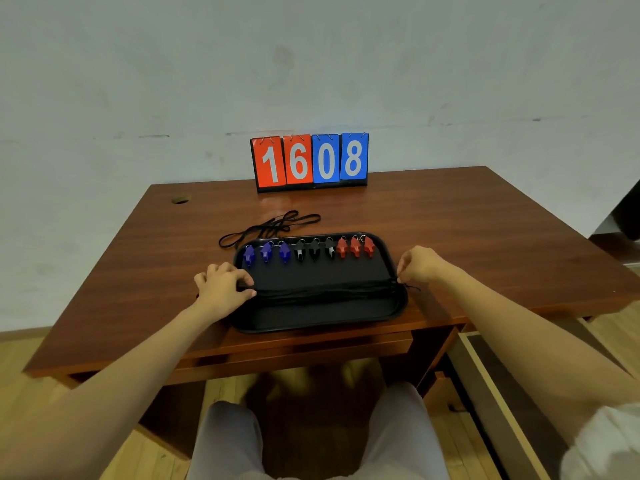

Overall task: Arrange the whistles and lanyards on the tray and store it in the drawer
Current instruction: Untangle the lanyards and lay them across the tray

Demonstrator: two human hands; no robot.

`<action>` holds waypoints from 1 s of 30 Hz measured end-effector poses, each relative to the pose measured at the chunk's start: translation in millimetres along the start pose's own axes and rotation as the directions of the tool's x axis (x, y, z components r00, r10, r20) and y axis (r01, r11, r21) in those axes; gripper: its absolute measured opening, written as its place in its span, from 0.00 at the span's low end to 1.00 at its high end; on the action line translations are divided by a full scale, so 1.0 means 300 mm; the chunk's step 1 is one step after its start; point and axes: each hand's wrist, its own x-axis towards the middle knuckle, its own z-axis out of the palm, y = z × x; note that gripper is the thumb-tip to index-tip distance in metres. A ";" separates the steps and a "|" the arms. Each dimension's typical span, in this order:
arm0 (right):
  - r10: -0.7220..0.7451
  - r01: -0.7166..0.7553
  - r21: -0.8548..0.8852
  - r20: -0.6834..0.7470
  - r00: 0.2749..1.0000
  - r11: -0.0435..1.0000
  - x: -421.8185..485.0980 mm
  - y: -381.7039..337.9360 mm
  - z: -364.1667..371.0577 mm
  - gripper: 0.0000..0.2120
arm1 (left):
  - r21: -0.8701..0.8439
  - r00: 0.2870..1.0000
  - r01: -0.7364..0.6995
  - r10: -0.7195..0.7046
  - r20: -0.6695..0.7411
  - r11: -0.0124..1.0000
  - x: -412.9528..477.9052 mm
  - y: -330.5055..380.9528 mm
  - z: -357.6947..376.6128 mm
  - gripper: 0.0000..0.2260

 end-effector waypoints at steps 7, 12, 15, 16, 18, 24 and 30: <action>-0.279 0.285 -0.087 0.076 0.957 0.955 -0.003 -0.051 0.053 0.20 | -0.015 0.976 -0.202 0.203 0.073 0.979 -0.008 0.048 0.068 0.19; -0.259 0.293 -0.221 0.168 0.951 0.930 0.006 -0.055 0.105 0.21 | -0.013 0.974 -0.191 0.191 0.122 0.981 -0.007 0.043 0.088 0.18; -0.265 0.296 -0.265 0.145 0.953 0.918 0.009 -0.066 0.103 0.23 | -0.029 0.972 -0.203 0.205 0.111 0.979 0.000 0.044 0.084 0.20; -0.284 0.310 -0.292 0.131 0.950 0.905 0.012 -0.076 0.097 0.23 | -0.047 0.972 -0.206 0.209 0.103 0.978 0.006 0.048 0.083 0.20; -0.336 0.354 -0.270 0.110 0.935 0.895 0.022 -0.107 0.087 0.22 | -0.094 0.973 -0.207 0.215 0.084 0.974 0.023 0.060 0.076 0.20; -0.472 0.471 -0.156 0.039 0.881 0.868 0.089 -0.280 0.061 0.18 | -0.162 0.981 -0.195 0.196 -0.013 0.967 0.146 0.132 0.008 0.16; -0.510 0.507 -0.119 0.008 0.860 0.854 0.238 -0.480 0.015 0.16 | -0.152 0.991 -0.118 0.109 -0.072 0.981 0.337 0.164 -0.111 0.13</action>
